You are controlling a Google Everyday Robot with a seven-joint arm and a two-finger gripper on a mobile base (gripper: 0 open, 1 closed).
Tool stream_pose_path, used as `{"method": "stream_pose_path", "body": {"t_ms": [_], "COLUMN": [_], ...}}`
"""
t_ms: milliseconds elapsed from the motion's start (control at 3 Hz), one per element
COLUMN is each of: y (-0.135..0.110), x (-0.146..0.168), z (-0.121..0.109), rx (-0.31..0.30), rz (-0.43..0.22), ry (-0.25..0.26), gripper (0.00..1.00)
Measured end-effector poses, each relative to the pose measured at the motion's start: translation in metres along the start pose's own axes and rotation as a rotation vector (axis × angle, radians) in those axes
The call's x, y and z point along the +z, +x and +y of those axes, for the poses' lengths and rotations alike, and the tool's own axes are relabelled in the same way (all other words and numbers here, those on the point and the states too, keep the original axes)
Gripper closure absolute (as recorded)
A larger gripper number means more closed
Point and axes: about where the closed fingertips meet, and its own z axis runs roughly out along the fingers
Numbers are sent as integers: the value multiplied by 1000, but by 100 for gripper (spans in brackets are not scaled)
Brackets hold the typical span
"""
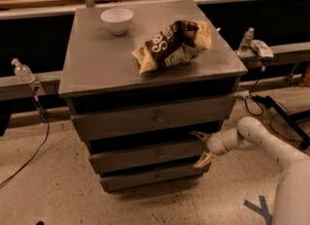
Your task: Open middle drawer
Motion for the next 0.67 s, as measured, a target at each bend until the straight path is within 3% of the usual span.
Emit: {"method": "stream_pose_path", "body": {"t_ms": [667], "y": [-6], "x": [-5], "z": [0], "rx": [0], "rz": [0], "ry": [2], "gripper": [30]}}
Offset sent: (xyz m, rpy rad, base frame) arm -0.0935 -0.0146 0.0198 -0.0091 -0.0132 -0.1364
